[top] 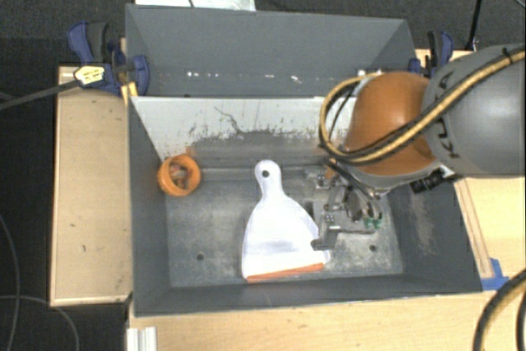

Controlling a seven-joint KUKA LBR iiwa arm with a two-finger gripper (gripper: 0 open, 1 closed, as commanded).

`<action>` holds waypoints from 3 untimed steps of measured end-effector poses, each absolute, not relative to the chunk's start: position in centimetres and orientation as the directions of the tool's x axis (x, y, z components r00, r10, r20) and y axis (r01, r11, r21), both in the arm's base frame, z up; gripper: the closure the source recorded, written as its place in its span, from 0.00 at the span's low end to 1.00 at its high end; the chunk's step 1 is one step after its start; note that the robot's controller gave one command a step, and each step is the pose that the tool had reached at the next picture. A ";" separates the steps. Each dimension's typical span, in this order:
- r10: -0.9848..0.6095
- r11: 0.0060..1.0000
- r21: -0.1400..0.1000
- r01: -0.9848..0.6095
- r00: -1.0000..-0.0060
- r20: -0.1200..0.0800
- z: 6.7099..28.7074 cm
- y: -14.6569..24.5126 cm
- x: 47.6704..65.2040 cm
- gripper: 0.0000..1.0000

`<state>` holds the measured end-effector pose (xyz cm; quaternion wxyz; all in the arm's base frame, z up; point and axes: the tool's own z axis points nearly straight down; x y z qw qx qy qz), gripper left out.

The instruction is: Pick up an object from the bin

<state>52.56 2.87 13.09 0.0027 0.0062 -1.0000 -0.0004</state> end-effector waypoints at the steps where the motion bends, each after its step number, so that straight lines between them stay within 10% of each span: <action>1: -0.011 1.000 0.001 -0.011 -1.000 -0.002 13.5 2.9 52.8 0.00; 3: 0.031 1.000 0.002 0.031 -1.000 0.000 10.1 8.4 50.2 0.00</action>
Offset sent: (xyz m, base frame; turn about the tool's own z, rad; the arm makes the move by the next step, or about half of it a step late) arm -0.0361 0.0701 -0.0309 0.1568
